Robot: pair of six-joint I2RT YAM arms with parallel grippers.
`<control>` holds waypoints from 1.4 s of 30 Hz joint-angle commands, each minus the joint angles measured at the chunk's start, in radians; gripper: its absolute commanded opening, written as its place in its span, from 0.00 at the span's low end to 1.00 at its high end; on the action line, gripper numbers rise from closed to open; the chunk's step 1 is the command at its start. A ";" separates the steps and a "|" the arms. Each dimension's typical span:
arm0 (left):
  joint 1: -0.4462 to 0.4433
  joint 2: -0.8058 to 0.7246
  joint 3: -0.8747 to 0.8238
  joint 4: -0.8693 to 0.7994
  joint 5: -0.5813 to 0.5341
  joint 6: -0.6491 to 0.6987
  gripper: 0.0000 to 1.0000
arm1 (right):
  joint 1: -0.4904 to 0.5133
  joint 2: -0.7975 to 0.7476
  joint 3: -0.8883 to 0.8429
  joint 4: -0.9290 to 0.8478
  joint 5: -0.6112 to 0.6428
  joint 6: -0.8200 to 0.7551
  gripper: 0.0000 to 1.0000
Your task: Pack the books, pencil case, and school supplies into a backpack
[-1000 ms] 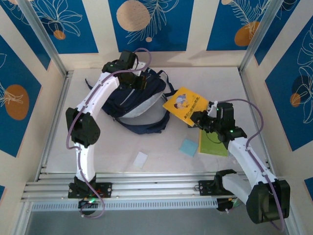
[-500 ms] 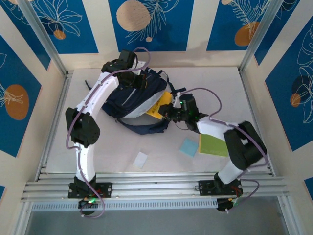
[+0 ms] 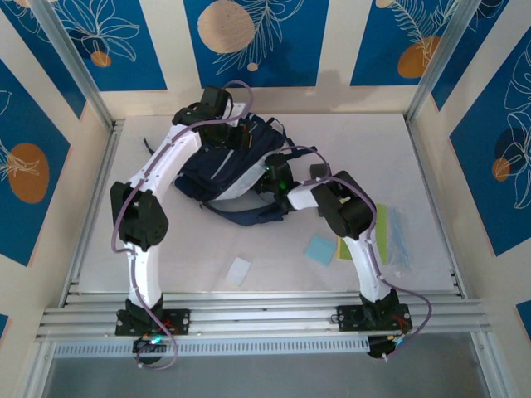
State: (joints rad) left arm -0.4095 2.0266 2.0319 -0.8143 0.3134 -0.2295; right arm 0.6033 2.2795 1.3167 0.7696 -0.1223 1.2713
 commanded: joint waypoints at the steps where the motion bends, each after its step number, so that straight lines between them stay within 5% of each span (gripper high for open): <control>1: 0.009 -0.092 -0.011 0.073 0.025 -0.016 0.00 | 0.010 -0.027 0.067 0.041 0.073 0.065 0.17; 4: 0.024 -0.112 -0.067 0.126 0.018 -0.032 0.00 | 0.006 -0.096 0.005 -0.094 0.122 0.127 0.48; 9: 0.056 -0.136 -0.155 0.186 -0.023 -0.044 0.00 | -0.041 -0.268 -0.180 -0.173 0.072 0.158 0.76; 18: 0.068 -0.153 -0.254 0.182 -0.108 -0.006 0.00 | -0.197 -0.628 -0.405 -0.608 -0.160 -0.099 0.80; 24: 0.067 -0.213 -0.371 0.178 -0.212 0.027 0.00 | -0.292 -0.929 -0.418 -1.183 0.027 -0.467 0.82; 29: 0.066 -0.250 -0.427 0.148 -0.235 0.038 0.01 | -0.423 -1.094 -0.418 -1.460 0.185 -0.615 0.84; 32: 0.057 -0.263 -0.441 0.109 -0.234 0.023 0.46 | -0.530 -1.137 -0.436 -1.519 0.233 -0.674 0.84; 34: 0.038 -0.282 -0.469 0.108 -0.221 0.005 0.61 | -0.602 -1.138 -0.446 -1.534 0.248 -0.712 0.84; 42: -0.101 -0.437 -0.710 0.306 -0.156 -0.152 0.65 | -0.882 -1.044 -0.508 -1.460 0.162 -0.694 0.85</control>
State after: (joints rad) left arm -0.4595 1.6501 1.3911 -0.6056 0.1112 -0.2935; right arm -0.2325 1.2098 0.8417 -0.6872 0.0746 0.5938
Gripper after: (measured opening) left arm 0.647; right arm 0.848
